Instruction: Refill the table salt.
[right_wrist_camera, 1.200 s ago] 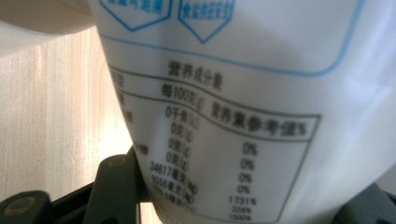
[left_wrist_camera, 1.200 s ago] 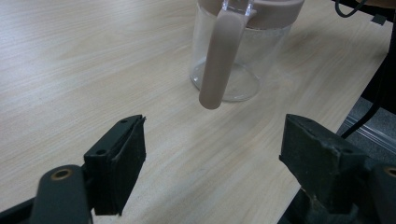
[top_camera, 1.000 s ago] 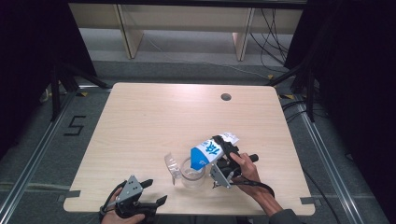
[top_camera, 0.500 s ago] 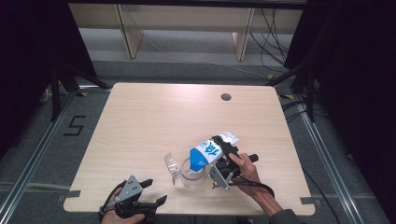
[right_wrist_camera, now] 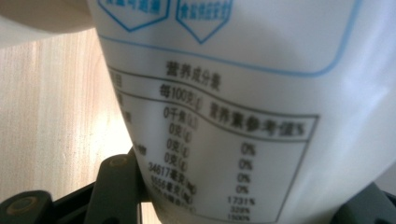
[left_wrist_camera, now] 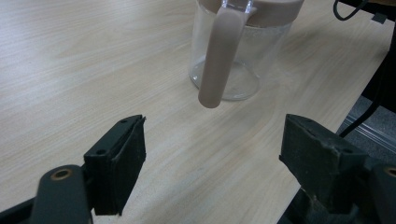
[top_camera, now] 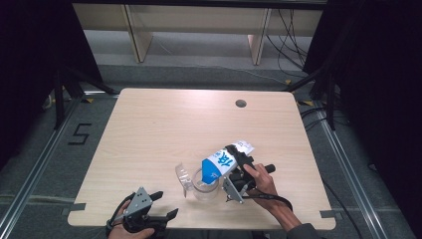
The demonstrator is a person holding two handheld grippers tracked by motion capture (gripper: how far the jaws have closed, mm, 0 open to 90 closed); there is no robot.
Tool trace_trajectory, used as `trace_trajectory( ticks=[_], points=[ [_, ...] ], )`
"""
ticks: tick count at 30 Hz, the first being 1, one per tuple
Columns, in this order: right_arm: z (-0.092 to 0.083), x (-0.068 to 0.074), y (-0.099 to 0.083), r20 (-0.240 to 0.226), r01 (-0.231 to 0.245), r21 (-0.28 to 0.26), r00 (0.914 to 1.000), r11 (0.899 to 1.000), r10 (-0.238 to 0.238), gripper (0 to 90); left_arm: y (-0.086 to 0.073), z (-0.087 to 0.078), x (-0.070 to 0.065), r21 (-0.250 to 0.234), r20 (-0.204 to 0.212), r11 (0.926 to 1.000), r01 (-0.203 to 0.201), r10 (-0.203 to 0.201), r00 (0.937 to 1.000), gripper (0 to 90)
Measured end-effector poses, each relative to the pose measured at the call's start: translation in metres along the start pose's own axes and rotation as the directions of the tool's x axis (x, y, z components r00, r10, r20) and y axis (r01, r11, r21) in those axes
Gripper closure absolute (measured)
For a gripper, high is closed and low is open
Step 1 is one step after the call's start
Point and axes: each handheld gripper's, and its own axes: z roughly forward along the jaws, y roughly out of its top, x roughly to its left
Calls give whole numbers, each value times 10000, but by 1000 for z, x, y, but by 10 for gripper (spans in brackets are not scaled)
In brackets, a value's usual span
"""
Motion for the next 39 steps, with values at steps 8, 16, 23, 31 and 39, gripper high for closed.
trace_trajectory(
  ticks=[8, 16, 23, 31, 39],
  points=[
    [-1, 1, 0, 124, -31, 135, 9999, 9999, 30, 466, -1, 2, 0, -85, 83, 9997, 249, -249, 9997, 217],
    [-1, 0, 0, 165, 92, 7, 9998, 10000, -92, 466, -1, 2, 0, -79, 89, 9997, 226, -225, 9997, 217],
    [-2, -1, 1, 217, 132, 141, 9997, 9998, -135, 466, -1, 2, 0, -60, 71, 9997, 230, -230, 9997, 217],
    [-3, -2, 1, 302, 291, 94, 9991, 9995, -294, 470, -1, 2, 0, 24, 57, 9999, 166, -166, 9998, 217],
    [-2, -1, 1, 362, 368, 202, 9986, 9991, -375, 471, -1, 2, 1, 19, 41, 9998, 214, -214, 9998, 217]
  ],
)
